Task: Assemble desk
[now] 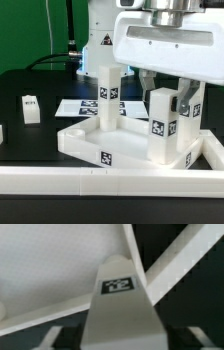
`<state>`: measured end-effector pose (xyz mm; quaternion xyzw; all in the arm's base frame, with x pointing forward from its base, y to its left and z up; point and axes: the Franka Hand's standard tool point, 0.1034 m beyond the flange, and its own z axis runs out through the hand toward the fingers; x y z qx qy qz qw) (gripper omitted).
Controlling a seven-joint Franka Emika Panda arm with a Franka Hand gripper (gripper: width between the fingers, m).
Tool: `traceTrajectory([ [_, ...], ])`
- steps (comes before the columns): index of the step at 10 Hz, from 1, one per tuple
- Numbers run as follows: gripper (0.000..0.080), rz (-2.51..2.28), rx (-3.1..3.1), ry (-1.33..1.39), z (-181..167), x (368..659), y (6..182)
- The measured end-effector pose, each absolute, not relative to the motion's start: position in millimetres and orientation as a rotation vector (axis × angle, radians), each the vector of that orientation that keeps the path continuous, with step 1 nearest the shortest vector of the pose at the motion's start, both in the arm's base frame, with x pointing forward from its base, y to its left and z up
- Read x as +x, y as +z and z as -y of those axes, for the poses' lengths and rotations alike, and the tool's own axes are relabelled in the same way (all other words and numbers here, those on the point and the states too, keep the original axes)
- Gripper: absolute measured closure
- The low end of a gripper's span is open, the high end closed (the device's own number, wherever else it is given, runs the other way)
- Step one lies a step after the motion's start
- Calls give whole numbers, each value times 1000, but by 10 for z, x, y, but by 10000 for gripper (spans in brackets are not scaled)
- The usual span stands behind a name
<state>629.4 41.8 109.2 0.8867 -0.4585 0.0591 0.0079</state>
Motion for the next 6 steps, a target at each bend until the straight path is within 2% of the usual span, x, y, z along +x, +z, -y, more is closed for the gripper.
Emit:
traceTrajectory([
  [1,208,1431,2773,185,-420,6295,1095],
  [2,167,1367,2809,185,-457,6291,1157],
  [4,155,1247,2884,182,-486,6204,1342],
  [6,151,1147,2935,185,-268,6079,1512],
])
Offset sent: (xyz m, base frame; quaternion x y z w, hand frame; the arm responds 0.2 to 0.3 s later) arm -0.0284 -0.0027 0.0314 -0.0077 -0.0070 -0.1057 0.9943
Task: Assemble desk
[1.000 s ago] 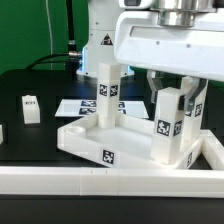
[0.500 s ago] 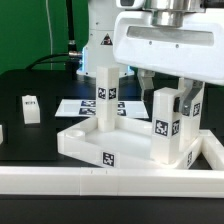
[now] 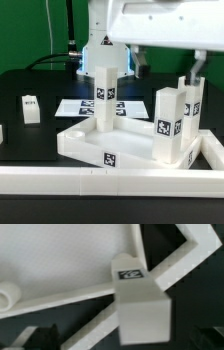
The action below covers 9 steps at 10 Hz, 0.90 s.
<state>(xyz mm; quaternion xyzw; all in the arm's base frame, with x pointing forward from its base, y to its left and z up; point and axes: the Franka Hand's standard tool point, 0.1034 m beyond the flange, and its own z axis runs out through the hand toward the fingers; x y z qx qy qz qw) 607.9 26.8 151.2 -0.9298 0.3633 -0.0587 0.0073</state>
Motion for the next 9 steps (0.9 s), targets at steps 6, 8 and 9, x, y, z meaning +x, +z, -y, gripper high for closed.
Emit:
traceTrajectory([
  [6,151,-957,-2980,-221,-130,5997,1454],
  [8,151,-763,-3048,-246,209,5745,1396],
  [9,151,-681,-3086,-273,447,5627,1295],
])
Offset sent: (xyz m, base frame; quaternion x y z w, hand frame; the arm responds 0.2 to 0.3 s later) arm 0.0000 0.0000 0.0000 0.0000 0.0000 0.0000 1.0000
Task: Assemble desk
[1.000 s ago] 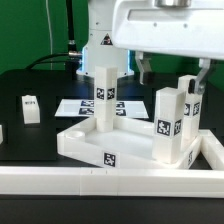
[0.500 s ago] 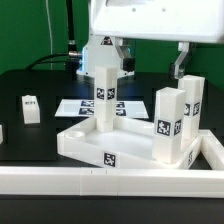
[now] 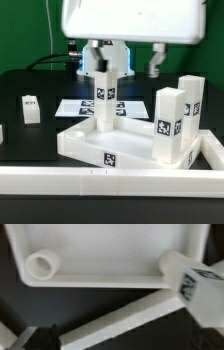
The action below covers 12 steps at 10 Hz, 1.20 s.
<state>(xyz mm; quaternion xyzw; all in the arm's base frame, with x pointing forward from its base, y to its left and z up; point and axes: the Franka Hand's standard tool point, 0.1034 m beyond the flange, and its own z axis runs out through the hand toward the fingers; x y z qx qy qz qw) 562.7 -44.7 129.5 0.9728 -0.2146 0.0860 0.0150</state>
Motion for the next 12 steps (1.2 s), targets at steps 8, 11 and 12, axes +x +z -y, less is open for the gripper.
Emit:
traceTrajectory([
  [8,151,248,2996,335,1119,5292,1016],
  [11,151,100,2953,322,1608,5025,922],
  [12,151,120,2966,297,1602,5013,910],
])
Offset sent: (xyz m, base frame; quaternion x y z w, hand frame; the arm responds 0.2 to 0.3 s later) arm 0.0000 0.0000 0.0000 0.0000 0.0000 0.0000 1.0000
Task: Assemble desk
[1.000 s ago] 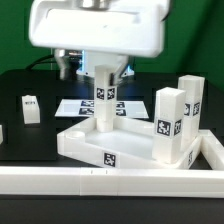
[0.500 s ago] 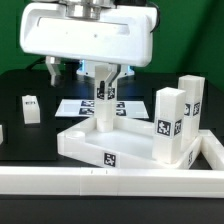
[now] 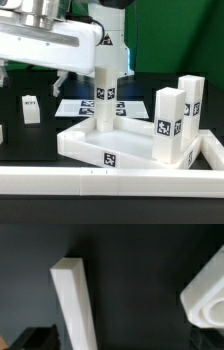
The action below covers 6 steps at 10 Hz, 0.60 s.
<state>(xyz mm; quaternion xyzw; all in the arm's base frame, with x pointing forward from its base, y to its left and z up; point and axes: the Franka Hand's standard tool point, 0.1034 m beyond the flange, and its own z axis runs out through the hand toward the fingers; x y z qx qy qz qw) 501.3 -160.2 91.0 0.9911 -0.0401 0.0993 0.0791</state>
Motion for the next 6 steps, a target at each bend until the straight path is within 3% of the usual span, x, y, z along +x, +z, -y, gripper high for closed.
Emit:
traceTrajectory([
  [4,151,122,3043,113,1484,4981,848],
  [6,151,83,3075,-60,1558,4798,782],
])
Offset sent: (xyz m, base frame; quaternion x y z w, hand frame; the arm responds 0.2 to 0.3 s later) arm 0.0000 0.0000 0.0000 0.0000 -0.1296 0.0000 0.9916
